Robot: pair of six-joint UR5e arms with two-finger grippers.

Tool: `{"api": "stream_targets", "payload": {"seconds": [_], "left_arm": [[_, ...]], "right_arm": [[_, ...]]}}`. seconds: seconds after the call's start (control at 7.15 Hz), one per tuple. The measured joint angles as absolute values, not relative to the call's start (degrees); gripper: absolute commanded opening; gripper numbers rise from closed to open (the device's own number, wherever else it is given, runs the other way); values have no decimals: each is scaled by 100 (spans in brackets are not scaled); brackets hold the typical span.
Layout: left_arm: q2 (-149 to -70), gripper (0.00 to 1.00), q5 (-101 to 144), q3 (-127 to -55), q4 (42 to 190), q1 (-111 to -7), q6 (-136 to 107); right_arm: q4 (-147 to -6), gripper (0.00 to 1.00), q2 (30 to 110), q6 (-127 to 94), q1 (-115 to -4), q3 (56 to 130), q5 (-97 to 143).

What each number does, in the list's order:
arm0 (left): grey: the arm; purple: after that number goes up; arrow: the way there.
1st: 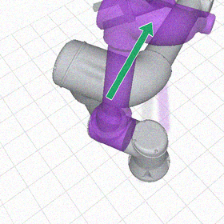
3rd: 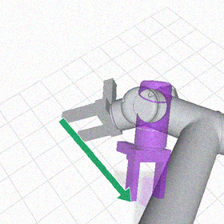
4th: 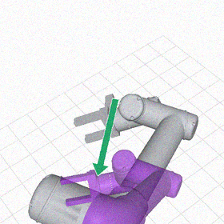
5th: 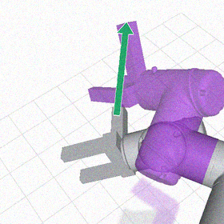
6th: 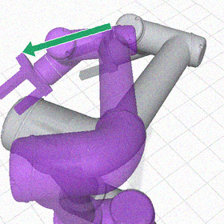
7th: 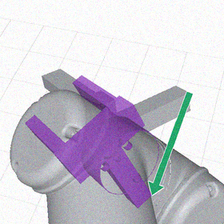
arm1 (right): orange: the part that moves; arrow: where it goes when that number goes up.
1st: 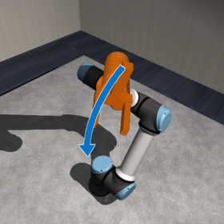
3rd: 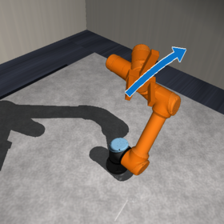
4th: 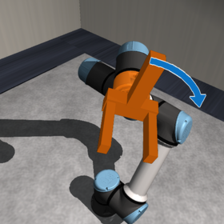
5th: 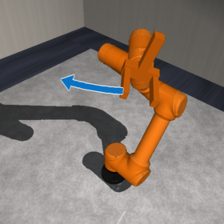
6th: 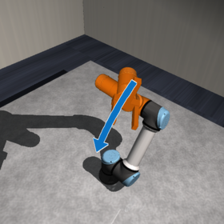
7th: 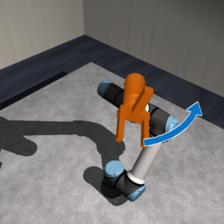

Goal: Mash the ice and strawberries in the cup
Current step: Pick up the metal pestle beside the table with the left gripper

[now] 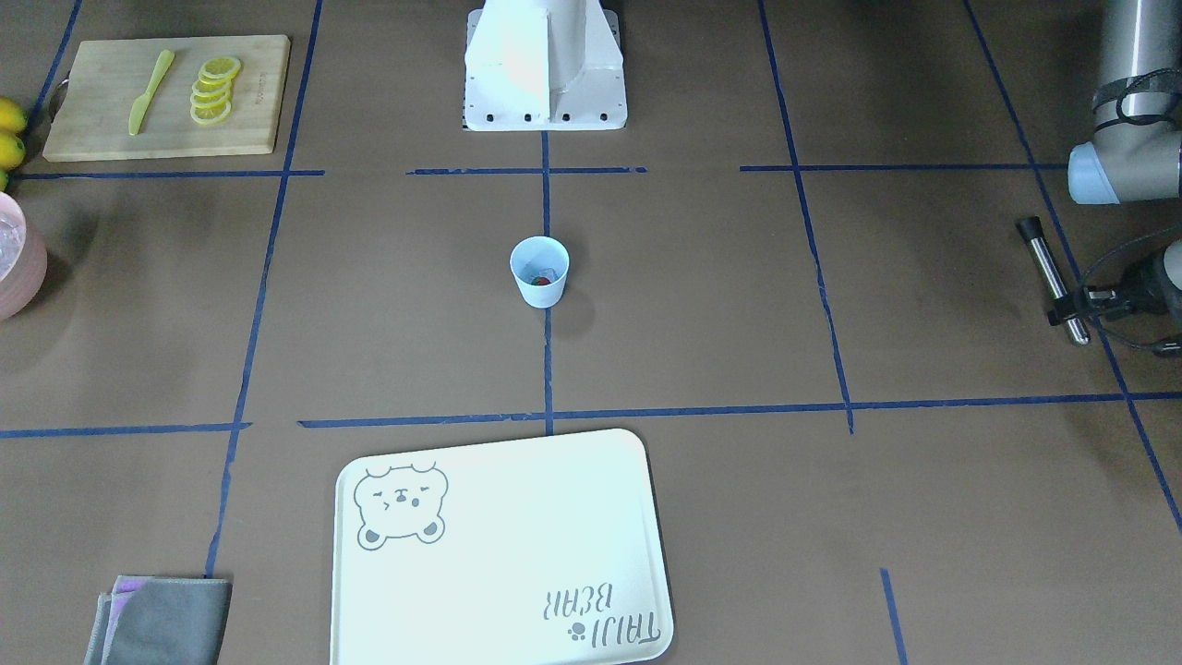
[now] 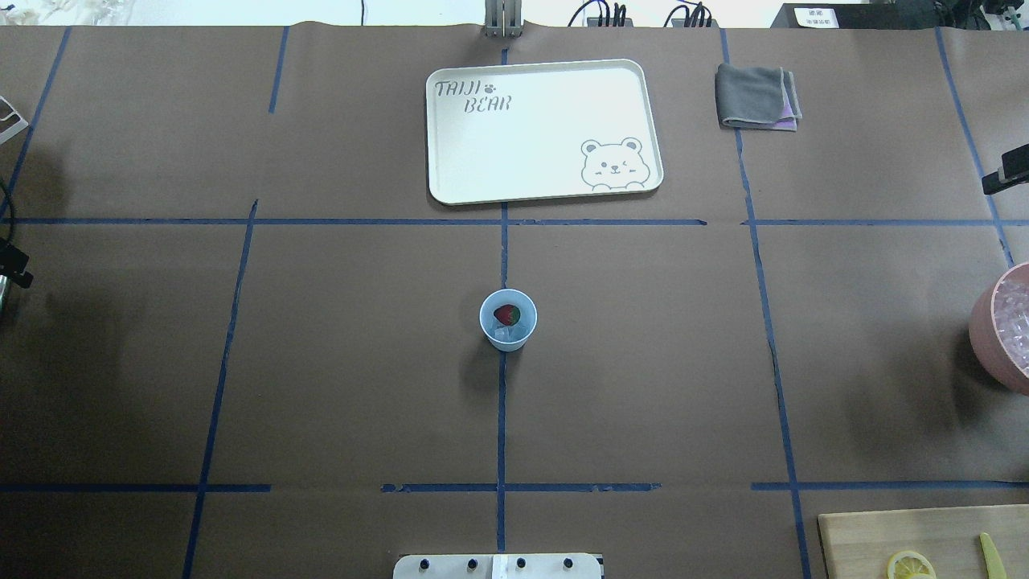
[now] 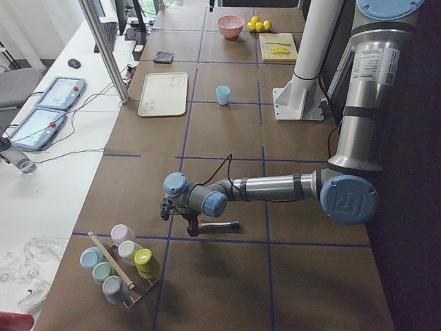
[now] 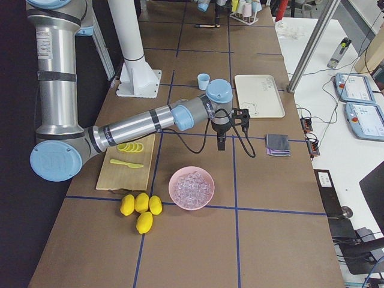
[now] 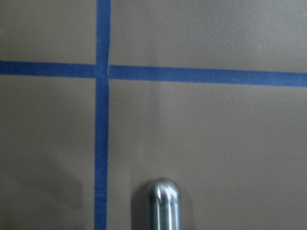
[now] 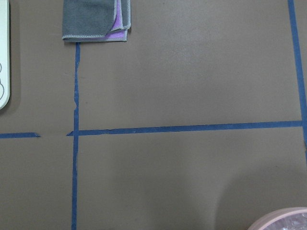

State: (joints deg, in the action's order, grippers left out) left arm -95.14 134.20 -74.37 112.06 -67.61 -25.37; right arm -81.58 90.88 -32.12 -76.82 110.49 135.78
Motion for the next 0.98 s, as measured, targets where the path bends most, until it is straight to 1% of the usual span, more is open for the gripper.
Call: {"api": "stream_targets", "payload": {"seconds": [0.14, 0.28, 0.42, 0.7, 0.84, 0.98], "left_arm": [[-9509, 23, 13425, -7423, 11217, -6712, -2551], [-9505, 3, 13432, -7407, 11221, -6691, -2553], [-9503, 0, 13439, -7405, 11225, -6687, -2551], [-9501, 0, 13448, -7448, 11234, -6684, -2534], [-9501, 0, 13518, -7581, 11254, -6689, -2536], [-9512, 0, 13778, -7928, 11275, -6691, -2543]], "right_arm": [[-8157, 100, 9088, -3214, -7682, 11048, 13571], [-8156, 100, 9088, -3216, -7682, 11054, 13570], [-8154, 100, 9094, -3216, -7682, 11068, 13575], [-8143, 100, 9109, -3217, -7682, 11086, 13575], [-8142, 100, 9115, -3217, -7682, 11099, 13577], [-8143, 100, 9117, -3217, -7688, 11110, 13578]]}}
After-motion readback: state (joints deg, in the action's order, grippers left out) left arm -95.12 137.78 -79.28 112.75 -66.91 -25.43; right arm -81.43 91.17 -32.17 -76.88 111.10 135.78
